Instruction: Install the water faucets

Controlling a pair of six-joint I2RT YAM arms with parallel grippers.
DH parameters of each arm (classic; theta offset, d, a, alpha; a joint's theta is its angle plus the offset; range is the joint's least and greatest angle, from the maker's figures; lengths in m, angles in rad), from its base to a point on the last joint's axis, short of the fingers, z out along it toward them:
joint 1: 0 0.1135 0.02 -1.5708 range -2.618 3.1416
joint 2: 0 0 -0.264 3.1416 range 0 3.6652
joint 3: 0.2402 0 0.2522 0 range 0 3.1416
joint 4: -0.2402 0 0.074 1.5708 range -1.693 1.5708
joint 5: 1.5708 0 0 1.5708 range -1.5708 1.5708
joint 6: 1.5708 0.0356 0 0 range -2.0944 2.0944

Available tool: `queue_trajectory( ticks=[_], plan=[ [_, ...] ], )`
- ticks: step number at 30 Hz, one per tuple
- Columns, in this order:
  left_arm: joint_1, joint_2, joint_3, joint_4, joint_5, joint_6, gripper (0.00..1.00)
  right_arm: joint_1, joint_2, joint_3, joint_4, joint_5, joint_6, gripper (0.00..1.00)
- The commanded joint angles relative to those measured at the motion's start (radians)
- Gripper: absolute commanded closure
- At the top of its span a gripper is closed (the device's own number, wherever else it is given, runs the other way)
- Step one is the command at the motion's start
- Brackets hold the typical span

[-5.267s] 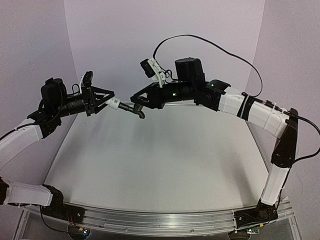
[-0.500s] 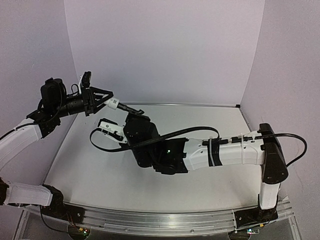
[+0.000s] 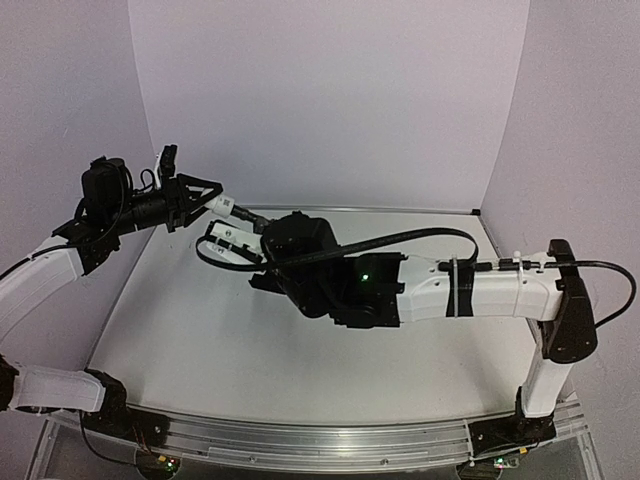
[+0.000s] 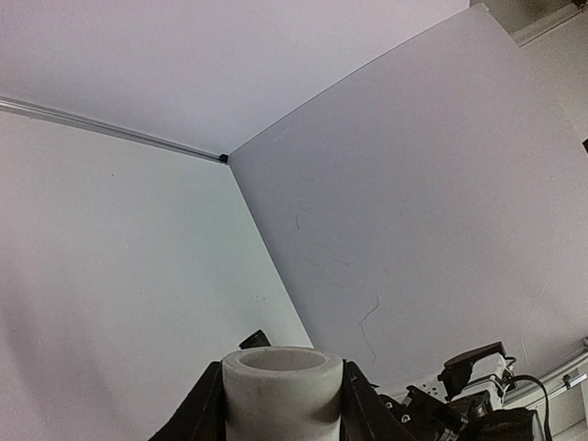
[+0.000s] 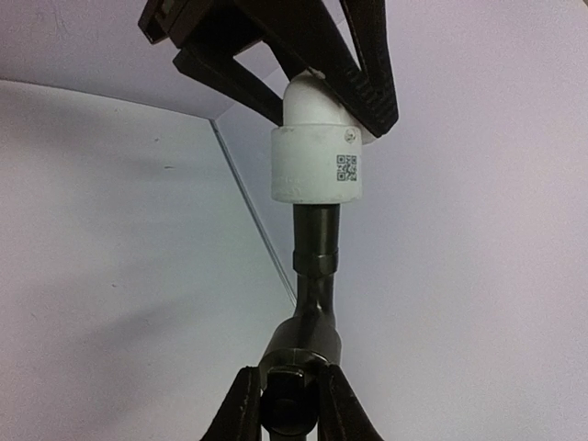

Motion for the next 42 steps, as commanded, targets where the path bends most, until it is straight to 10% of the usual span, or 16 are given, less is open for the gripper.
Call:
queue_trajectory(
  ticks=[1,11,22,33,42],
  plan=[
    [-0.024,-0.022,0.071,0.102,0.117,-0.017,1.00,-0.040,-0.079,0.057,-0.138,-0.262,0.217,0.95],
    [-0.024,-0.019,0.069,0.156,0.218,-0.019,1.00,-0.318,-0.192,0.056,-0.204,-0.960,0.629,1.00],
    [-0.024,-0.026,0.022,0.351,0.305,-0.126,1.00,-0.636,0.105,0.278,-0.199,-1.667,1.268,1.00],
    [-0.025,-0.034,0.005,0.391,0.308,-0.144,1.00,-0.674,0.270,0.268,-0.126,-1.735,1.487,0.98],
    [-0.025,-0.025,0.018,0.322,0.285,-0.091,1.00,-0.679,0.130,0.189,-0.128,-1.660,1.388,0.50]
  ],
)
